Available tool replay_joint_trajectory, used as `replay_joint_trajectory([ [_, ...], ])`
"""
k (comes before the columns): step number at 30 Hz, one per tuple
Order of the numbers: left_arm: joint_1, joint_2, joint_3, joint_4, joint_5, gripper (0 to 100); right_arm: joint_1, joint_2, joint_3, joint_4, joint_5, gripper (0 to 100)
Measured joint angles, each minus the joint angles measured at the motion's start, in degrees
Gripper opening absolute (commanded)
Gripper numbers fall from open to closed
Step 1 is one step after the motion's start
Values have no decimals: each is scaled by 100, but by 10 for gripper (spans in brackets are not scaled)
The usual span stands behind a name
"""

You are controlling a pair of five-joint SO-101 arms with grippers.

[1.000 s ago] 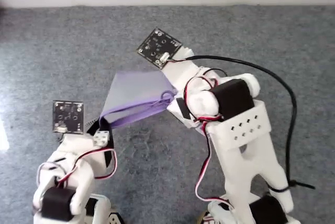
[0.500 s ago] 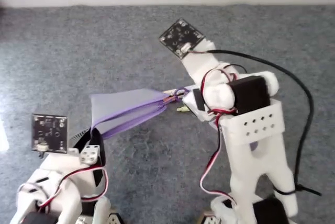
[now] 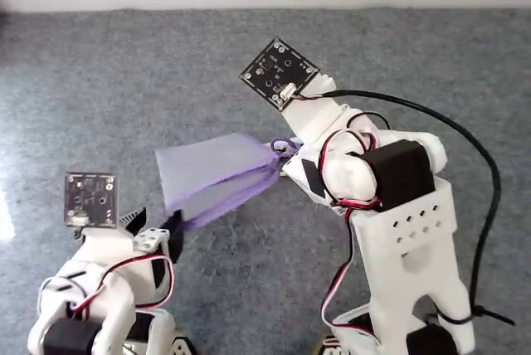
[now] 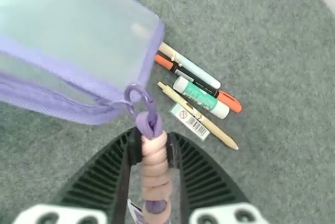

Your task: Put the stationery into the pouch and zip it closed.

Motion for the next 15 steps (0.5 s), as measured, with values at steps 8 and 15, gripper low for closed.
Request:
replay_joint_trajectory([
  [8, 9, 9, 607, -563, 35, 69, 0, -44, 0, 0, 0, 8],
  [15, 18, 18, 932, -1152, 9, 13, -9, -44, 0, 0, 0, 8],
])
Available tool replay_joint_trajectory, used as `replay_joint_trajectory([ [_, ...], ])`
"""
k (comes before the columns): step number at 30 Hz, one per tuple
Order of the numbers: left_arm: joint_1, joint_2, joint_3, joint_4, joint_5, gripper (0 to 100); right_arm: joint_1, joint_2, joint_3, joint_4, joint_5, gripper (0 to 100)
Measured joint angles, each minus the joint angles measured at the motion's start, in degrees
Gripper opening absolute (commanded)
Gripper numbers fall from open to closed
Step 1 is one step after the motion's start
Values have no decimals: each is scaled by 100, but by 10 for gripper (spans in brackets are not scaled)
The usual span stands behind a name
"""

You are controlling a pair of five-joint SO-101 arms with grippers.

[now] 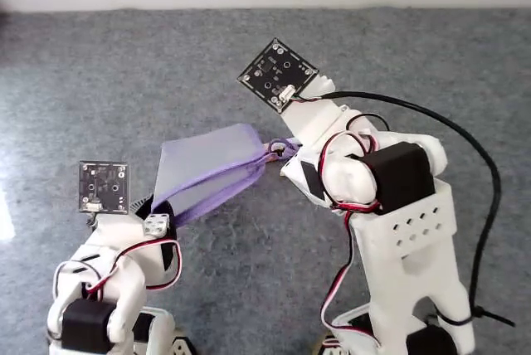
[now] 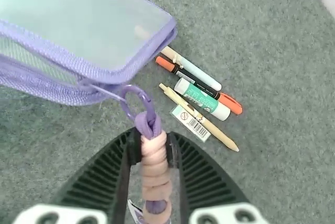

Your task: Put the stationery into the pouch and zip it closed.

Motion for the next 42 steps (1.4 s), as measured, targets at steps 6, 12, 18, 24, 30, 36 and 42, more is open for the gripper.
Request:
replay_joint_trajectory([
  [6, 0, 0, -299, 237, 0, 13, 176, 0, 0, 0, 0, 9],
  [12, 0, 18, -1099, 730, 0, 13, 369, 0, 0, 0, 0, 113],
  [18, 0, 9, -1266, 791, 53, 13, 457, -501, 0, 0, -53, 263],
  [24, -44, 9, -1266, 800, 448, 13, 1407, -668, 18, 0, -352, 263],
  [30, -369, 9, -1266, 800, 536, 13, 2110, -668, 914, 0, -114, 263],
  [36, -756, 9, -1266, 800, 536, 13, 2145, -571, 2101, -343, 378, 263],
  [42, -993, 9, -1257, 800, 536, 13, 2136, 642, 2303, -800, 897, 263],
])
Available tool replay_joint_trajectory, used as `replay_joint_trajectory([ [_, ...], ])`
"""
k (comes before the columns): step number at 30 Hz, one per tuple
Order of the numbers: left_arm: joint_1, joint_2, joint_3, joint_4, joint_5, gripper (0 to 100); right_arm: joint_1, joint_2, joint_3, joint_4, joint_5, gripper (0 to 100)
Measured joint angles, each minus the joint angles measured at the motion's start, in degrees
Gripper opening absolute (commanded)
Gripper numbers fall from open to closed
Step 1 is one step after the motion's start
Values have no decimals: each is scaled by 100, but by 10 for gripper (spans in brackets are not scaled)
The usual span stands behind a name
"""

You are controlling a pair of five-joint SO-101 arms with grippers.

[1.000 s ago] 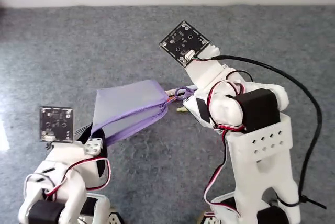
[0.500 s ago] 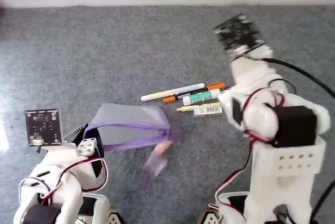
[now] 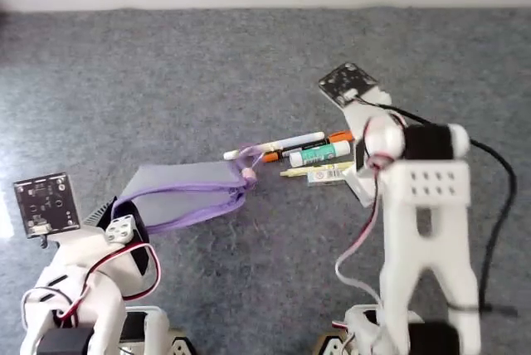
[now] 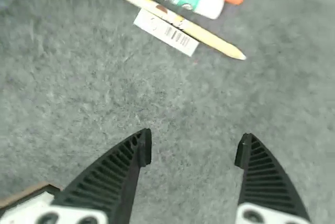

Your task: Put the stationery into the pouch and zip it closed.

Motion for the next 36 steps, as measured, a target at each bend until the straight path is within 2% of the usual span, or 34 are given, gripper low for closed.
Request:
replay_joint_trajectory([
  [4, -70, -9, 167, -9, 0, 13, -26, 1196, -343, -299, 308, 263],
  [13, -70, -9, 176, -35, 0, 13, -800, 3402, -1732, -396, 774, 263],
  [17, -70, -9, 176, -35, 0, 13, -1020, 4097, -2092, -492, 800, 263],
  [26, -70, -9, 176, -44, 0, 13, -1011, 4932, -2207, -985, 800, 257],
  [28, -70, -9, 176, -44, 0, 13, -1011, 5029, -2233, -1011, 800, 201],
  [32, -70, -9, 176, -44, 0, 13, -958, 5169, -2418, -1020, 809, 24],
  [33, -70, -9, 176, -44, 0, 13, -958, 5213, -2426, -1020, 835, 2],
  [36, -70, -9, 176, -44, 0, 13, -958, 5257, -2426, -1002, 1073, 24],
])
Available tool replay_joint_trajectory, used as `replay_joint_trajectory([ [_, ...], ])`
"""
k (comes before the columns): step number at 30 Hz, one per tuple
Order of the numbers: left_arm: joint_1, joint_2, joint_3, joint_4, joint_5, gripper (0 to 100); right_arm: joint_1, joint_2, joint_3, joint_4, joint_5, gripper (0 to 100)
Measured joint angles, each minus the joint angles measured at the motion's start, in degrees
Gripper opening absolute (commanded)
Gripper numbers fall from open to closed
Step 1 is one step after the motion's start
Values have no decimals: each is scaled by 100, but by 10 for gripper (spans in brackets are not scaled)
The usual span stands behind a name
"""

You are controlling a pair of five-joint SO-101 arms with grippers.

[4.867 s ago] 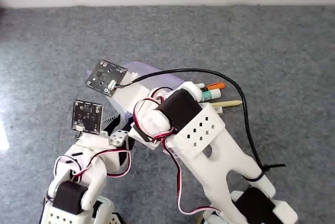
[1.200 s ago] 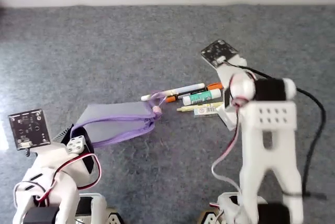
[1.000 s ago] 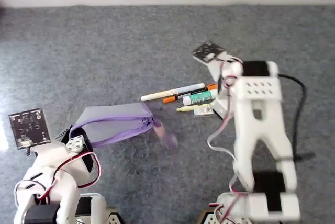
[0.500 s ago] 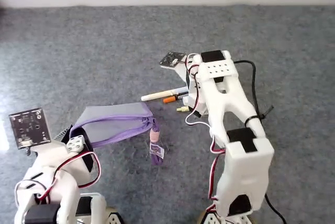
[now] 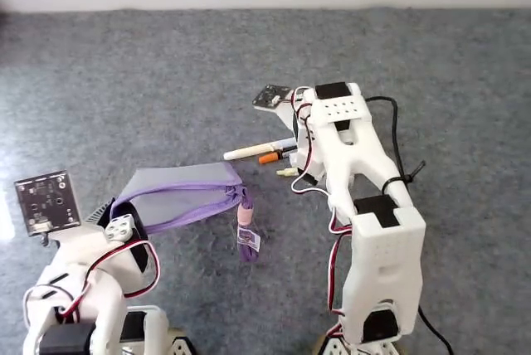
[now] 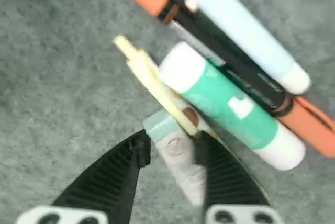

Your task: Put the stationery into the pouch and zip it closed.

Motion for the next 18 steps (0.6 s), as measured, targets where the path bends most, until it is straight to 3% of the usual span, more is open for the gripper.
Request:
replay_joint_trajectory([
  [7, 0, 0, 0, 0, 0, 13, 114, -62, 88, 18, 114, 9],
  [18, 0, 0, 9, -88, 0, 13, 246, -457, 123, 870, 114, 9],
])
